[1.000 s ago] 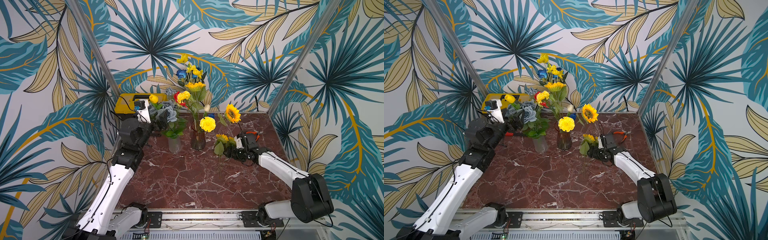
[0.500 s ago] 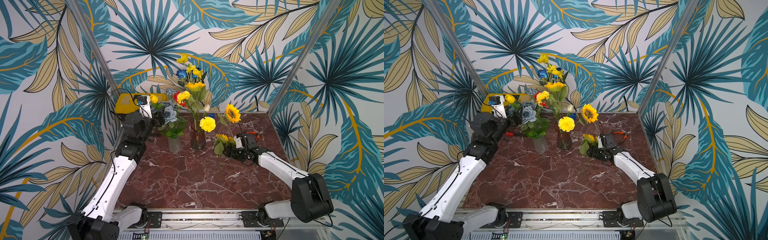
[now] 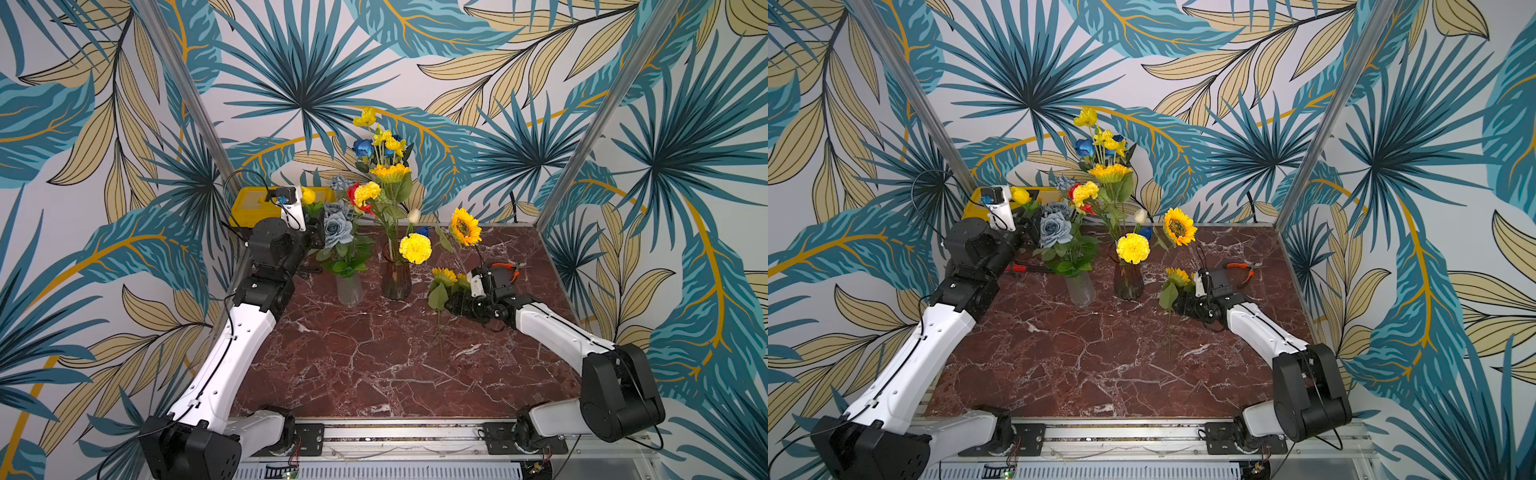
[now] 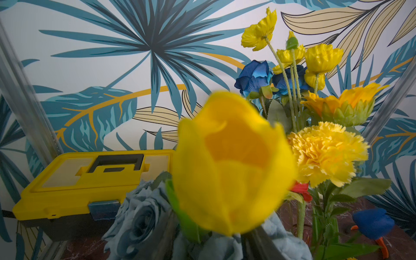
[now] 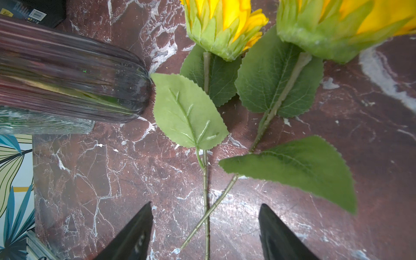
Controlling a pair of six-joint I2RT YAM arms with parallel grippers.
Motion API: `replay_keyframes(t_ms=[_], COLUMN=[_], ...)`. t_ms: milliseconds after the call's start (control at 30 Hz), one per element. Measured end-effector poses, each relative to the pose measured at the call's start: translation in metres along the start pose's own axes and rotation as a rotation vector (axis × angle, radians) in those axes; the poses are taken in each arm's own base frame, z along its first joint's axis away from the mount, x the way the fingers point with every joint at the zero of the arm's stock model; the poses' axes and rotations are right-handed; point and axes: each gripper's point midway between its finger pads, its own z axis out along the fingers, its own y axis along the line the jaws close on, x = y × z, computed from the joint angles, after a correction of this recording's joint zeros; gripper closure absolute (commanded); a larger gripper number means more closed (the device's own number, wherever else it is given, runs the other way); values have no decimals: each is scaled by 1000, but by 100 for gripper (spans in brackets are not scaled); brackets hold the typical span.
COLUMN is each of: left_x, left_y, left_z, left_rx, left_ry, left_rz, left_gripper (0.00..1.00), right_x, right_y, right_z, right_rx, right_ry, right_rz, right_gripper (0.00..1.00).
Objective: Pick out yellow flowers from the vase
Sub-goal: Pick up the flower from the vase.
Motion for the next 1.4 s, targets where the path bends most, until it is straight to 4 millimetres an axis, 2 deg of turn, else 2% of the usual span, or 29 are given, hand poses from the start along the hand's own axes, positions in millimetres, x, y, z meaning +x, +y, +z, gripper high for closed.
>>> replay_keyframes(t_ms=[267,600,800,1167,1400], left_x=[3,-1,-16,-26,-53], left_y=[0,1,-1,-4,-13], left_z=[4,3,2,0,-7], left_rx=[-1,-4,2,16,53], left_ry=[8,-6,-48,-84,-142], left_rz=[-4,1,-2,10,27], left_gripper=[73,80,90,92,95], right_x=[1,2,1,2,2], right_y=[0,1,2,3,3], right_z=[1,3,3,3,3], right_rx=[0,-12,-18,-20,-23], right_ry=[4,13,12,13,14], right_rz=[1,2,1,1,1], right_gripper=[25,25,25,25,25])
